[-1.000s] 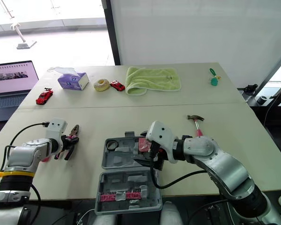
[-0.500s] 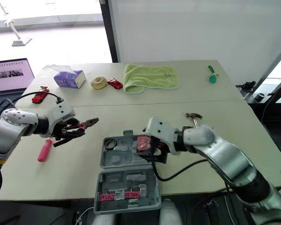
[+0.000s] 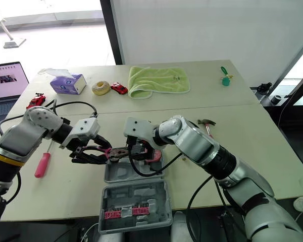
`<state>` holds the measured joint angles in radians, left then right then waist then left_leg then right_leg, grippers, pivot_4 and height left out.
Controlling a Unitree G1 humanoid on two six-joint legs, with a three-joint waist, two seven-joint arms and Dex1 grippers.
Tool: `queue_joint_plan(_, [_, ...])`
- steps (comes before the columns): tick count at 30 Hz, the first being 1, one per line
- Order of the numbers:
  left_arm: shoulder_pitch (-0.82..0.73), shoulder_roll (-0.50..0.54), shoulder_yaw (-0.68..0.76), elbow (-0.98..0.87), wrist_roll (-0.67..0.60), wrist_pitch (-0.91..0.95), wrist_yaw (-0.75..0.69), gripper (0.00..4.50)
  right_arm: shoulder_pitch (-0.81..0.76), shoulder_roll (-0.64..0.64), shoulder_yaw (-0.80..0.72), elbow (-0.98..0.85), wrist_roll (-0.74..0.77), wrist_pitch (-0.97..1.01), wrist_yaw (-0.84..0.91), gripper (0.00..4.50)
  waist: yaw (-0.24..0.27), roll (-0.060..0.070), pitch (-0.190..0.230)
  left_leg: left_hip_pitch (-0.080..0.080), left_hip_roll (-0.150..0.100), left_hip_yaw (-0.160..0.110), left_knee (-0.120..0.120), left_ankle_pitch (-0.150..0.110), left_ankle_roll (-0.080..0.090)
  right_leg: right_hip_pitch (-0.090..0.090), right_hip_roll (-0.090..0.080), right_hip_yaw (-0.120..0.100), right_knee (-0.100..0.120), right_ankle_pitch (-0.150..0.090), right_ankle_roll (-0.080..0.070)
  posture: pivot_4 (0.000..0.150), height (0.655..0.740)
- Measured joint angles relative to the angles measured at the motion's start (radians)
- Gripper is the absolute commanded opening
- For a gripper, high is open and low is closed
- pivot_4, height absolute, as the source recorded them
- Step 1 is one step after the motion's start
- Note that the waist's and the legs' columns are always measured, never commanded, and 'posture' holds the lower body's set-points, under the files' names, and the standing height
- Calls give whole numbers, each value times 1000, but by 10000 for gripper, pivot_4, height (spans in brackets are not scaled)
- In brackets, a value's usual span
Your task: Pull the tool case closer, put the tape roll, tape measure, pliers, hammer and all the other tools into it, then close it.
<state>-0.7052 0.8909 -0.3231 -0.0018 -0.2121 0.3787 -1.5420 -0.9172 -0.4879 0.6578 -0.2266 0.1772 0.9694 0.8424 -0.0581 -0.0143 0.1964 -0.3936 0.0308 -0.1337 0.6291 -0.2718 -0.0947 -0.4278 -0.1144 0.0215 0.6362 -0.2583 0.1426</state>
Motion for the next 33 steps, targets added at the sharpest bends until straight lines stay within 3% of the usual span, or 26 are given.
queue_joint_plan(14, [-20,-53,-17,29,94,-64,44,24368,0,60,0,-34,3,72,9,45000,-11,0,0,2,0,-1,1,0,0,0,0,0,6,0,0,1500,7400])
queue_joint_plan(17, [-20,-60,-17,28,94,-60,45,24368,0,63,0,-33,1,75,7,36660,-11,0,0,2,0,-1,2,0,0,0,0,0,7,0,0,1500,7400])
queue_joint_plan(22, [-20,-70,-17,25,95,-56,45,24368,0,77,1,-31,-5,75,-2,11875,-11,0,0,2,0,-2,2,0,0,0,0,0,9,0,0,1500,7400])
queue_joint_plan(23, [-20,-71,-17,25,95,-57,46,24368,-1,77,0,-29,-7,75,-4,9699,-11,0,0,2,0,-2,2,0,0,0,0,0,9,0,0,1500,7400])
queue_joint_plan(33, [-20,-72,-17,26,96,-52,52,24368,-1,81,0,-26,-7,76,-11,9779,-11,0,0,2,0,-2,2,1,-1,-1,0,0,9,0,0,1500,7400])
